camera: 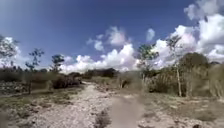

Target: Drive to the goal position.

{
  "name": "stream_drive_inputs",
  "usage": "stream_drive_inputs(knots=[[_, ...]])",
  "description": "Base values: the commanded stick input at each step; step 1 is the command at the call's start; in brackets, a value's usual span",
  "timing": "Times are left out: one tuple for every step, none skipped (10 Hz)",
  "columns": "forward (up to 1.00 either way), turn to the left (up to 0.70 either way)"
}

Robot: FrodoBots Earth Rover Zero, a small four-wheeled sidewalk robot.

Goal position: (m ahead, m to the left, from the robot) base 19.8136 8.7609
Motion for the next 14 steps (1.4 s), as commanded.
stream_drive_inputs(knots=[[0.60,0.11],[0.60,0.04],[0.60,0.00],[0.60,0.00],[0.60,0.00],[0.60,0.00],[0.60,0.15],[0.60,0.13],[0.60,0.04],[0.60,0.00],[0.60,0.00],[0.60,0.00],[0.60,0.00],[0.60,0.00]])
